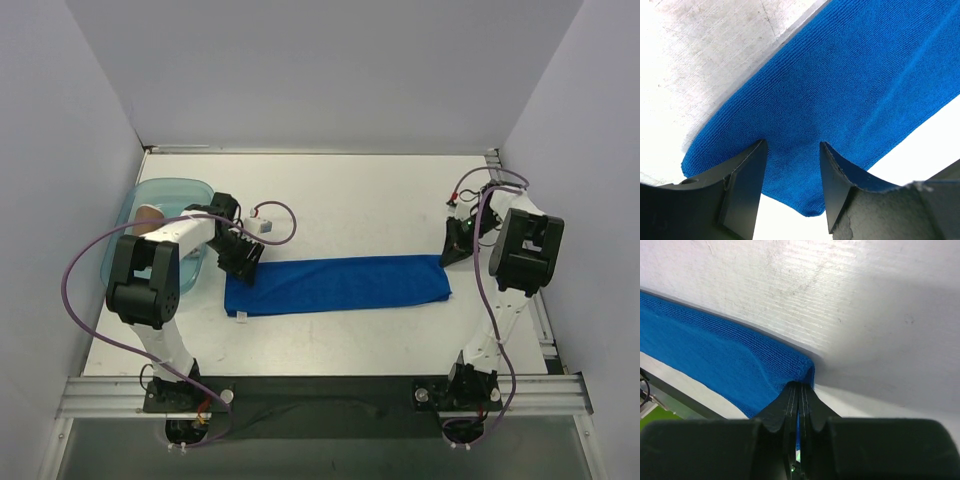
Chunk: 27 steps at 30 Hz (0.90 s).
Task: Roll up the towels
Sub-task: Fold the towel
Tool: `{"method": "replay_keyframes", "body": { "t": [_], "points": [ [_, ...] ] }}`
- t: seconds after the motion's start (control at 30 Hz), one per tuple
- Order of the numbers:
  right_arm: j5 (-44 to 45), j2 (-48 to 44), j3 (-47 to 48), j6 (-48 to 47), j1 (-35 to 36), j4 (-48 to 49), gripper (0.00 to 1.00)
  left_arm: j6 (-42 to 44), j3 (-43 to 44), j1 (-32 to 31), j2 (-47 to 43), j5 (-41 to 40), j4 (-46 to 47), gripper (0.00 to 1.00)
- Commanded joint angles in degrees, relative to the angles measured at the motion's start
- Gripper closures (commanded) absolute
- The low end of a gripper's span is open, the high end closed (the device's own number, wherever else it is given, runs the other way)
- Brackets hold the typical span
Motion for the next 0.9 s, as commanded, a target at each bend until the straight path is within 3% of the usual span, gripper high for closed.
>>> {"method": "replay_keyframes", "body": {
  "t": [0.0, 0.3, 0.33, 0.37, 0.4, 0.47, 0.6, 0.87],
  "points": [
    [-1.67, -3.0, 2.49, -0.61, -1.03, -3.51, 1.0, -0.2, -0.84, -0.67, 2.95, 0.1, 1.37, 0.44],
    [-3.0, -3.72, 4.43, 0.26, -1.39, -3.59, 1.0, -0.2, -0.49, -0.58, 3.31, 0.1, 1.37, 0.44],
    [-2.73, -3.36, 4.6, 0.35, -1.38, -4.2, 0.74, -0.2, -0.49, -0.58, 3.4, 0.1, 1.29, 0.44],
    [-2.21, -2.93, 4.43, 0.35, -1.38, -4.38, 0.62, -0.2, -0.49, -0.58, 3.4, 0.1, 1.37, 0.44],
    [-1.07, -2.83, 3.73, 0.27, -1.3, -4.38, 0.52, -0.11, -0.49, -0.58, 3.4, 0.1, 1.37, 0.44],
    [-0.27, -2.57, 3.03, 0.09, -1.21, -4.47, 0.42, -0.2, -0.58, -0.58, 3.31, 0.19, 1.37, 0.44],
    [0.87, -1.43, 1.18, -0.53, -1.12, -4.38, 0.44, -0.2, -0.32, -0.58, 3.4, 0.27, 1.37, 0.44],
    [-1.14, 0.68, -0.14, -0.7, -0.07, -4.91, 0.65, -0.28, -0.05, -0.58, 3.57, 0.1, 1.37, 0.44]
  ]
}}
